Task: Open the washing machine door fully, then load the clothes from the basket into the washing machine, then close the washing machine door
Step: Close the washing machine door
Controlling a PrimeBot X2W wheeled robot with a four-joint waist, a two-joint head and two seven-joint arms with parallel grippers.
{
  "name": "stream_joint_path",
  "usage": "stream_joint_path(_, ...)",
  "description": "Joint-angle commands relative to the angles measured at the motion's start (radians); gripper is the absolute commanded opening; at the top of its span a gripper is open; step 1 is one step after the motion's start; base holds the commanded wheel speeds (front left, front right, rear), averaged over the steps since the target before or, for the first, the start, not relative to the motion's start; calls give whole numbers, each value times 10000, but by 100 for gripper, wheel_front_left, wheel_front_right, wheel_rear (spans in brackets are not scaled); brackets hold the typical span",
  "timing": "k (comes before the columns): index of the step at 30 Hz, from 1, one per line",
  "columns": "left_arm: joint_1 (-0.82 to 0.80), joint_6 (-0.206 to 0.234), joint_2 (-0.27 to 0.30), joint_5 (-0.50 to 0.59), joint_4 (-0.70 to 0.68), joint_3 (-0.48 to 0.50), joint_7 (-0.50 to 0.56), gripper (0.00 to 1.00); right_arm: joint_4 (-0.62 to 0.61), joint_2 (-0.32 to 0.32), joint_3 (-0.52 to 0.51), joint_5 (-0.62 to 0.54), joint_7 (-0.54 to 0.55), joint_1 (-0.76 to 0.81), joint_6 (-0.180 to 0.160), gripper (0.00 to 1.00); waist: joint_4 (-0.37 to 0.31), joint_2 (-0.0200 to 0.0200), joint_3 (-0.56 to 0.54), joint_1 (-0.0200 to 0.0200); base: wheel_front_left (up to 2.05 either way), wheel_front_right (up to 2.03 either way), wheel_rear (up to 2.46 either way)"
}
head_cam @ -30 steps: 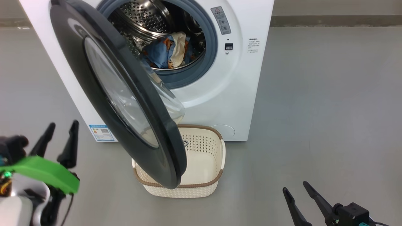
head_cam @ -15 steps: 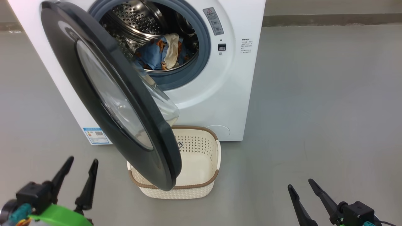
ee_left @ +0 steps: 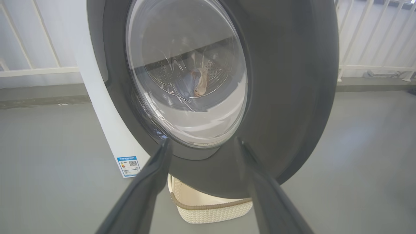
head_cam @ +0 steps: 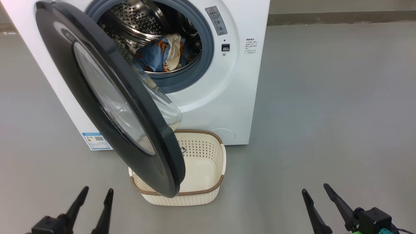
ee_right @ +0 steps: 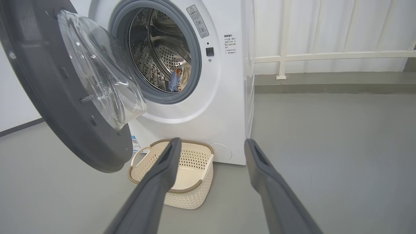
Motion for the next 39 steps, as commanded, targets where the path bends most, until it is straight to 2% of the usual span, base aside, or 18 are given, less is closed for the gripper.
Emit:
stream_joint_path(1, -196, -53, 40, 96, -316, 502, -104, 100, -258, -63, 150, -58, -49, -209, 16, 100, 3, 0, -3, 0, 0, 0, 0)
stream_joint_path(10, 217, -168, -743, 611, -364, 1151, -105, 100, -160, 11, 1, -123, -49, -175, 16, 100, -115, 0, -110, 0, 0, 0, 0)
stream_joint_path(29, 726, -185, -974, 693, -670, 1843, -106, 100, 228, 319, -820, -580, -49, 38, 16, 100, -336, 0, -152, 0, 0, 0, 0)
stream_joint_path(30, 725, -185, -979, 688, -668, 1850, -106, 100, 261, 336, -833, -592, -49, 30, 16, 97, -341, 0, -152, 0, 0, 0, 0)
stream_joint_path(32, 733, -185, -989, 675, -673, 1855, -106, 100, 307, 365, -839, -635, -49, 18, 16, 42, -351, 0, -146, 0, 0, 0, 0)
stream_joint_path(33, 734, -185, -993, 669, -677, 1850, -106, 100, 337, 358, -834, -658, -49, 4, 16, 27, -352, 0, -142, 0, 0, 0, 0)
stream_joint_path(34, 734, -185, -995, 663, -680, 1841, -106, 100, 359, 352, -823, -671, -49, -13, 16, 6, -353, 0, -139, 0, 0, 0, 0)
stream_joint_path(35, 733, -185, -995, 657, -683, 1835, -106, 100, 374, 347, -812, -674, -49, -29, 16, 0, -353, 0, -139, 0, 0, 0, 0)
stream_joint_path(39, 732, -185, -1002, 661, -694, 1853, -106, 100, 425, 315, -741, -652, -49, -94, 16, 0, -356, 0, -140, 0, 0, 0, 0)
